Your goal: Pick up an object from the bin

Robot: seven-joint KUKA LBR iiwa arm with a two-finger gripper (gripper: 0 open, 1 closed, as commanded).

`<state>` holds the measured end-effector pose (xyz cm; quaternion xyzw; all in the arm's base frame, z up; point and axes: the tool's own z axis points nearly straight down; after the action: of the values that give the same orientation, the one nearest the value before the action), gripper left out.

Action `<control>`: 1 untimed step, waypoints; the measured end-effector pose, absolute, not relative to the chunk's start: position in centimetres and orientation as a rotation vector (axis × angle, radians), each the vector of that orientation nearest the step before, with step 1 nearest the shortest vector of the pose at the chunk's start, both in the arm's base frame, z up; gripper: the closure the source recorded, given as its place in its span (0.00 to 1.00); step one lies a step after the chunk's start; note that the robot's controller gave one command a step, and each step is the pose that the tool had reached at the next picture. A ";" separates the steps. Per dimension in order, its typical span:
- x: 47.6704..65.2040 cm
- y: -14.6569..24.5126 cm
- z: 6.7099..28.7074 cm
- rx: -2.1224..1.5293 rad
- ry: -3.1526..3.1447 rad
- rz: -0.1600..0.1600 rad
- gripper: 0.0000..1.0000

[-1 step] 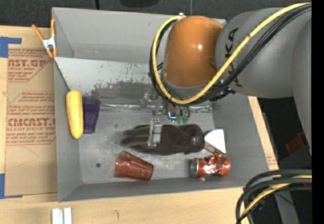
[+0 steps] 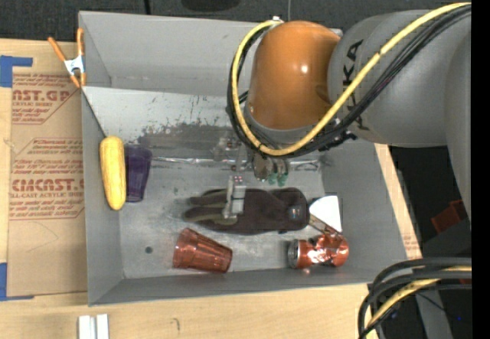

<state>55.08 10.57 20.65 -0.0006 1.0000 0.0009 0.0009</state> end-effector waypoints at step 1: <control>55.0 8.4 14.3 0.152 3.134 0.004 0.00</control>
Offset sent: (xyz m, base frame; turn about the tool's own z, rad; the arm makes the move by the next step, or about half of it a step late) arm 0.0101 -0.0463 -0.1365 0.1452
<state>55.03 8.37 14.34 0.0486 0.9988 0.0012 0.0022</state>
